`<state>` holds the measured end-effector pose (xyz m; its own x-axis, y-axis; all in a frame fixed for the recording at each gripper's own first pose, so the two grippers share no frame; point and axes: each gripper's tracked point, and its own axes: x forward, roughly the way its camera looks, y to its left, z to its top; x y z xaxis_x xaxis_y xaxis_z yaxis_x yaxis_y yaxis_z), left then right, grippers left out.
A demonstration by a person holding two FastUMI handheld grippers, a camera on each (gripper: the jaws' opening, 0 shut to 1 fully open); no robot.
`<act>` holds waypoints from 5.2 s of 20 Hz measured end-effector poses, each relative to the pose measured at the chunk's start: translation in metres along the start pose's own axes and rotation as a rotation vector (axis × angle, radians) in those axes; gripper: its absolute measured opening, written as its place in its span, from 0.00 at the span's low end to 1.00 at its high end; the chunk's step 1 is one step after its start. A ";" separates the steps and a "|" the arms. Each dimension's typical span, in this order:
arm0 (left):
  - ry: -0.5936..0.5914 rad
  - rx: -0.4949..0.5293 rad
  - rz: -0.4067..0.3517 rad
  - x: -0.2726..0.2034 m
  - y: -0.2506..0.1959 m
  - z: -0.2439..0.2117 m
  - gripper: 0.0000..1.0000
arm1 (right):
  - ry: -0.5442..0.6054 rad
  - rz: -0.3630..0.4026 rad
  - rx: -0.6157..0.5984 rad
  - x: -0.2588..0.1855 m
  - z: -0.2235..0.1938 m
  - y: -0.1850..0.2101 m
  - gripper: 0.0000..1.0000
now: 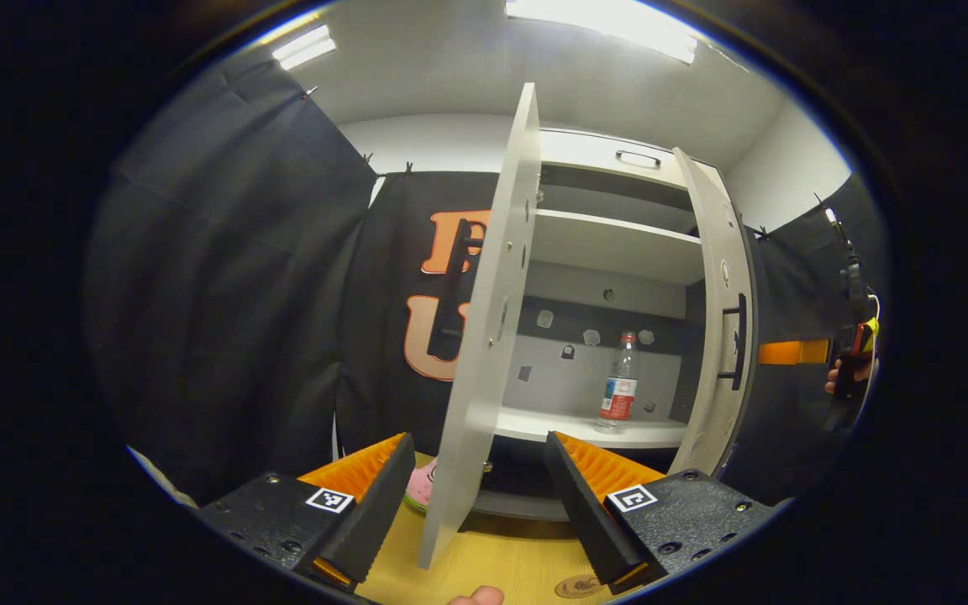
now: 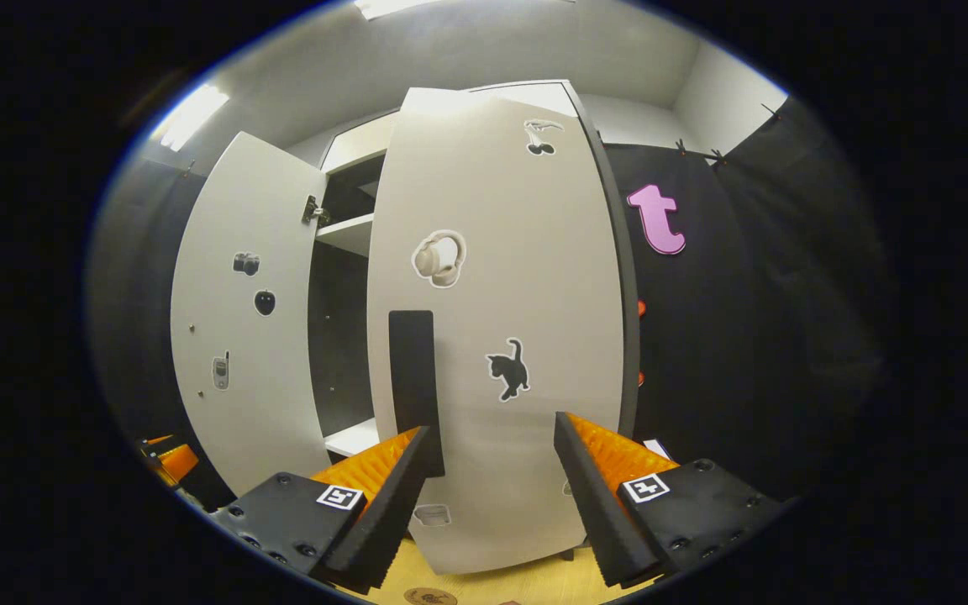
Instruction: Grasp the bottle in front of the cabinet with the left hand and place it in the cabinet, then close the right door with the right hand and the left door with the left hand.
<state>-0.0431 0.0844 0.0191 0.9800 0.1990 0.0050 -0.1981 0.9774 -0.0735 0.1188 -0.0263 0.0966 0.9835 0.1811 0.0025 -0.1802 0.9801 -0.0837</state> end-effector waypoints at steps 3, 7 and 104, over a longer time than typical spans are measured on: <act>-0.037 -0.022 0.108 -0.004 0.038 0.019 0.94 | 0.021 0.006 0.006 0.018 -0.009 0.005 0.89; -0.046 -0.042 0.221 -0.007 0.085 0.029 0.97 | 0.012 -0.001 0.029 0.034 -0.011 0.007 0.96; 0.058 0.025 -0.178 0.008 -0.071 0.031 0.95 | 0.006 -0.125 0.099 -0.126 -0.067 -0.018 0.96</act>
<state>-0.0220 0.0192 0.0550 0.9989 0.0195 -0.0417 -0.0216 0.9984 -0.0518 -0.0012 -0.0725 0.0306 0.9984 0.0568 0.0009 -0.0568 0.9983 0.0156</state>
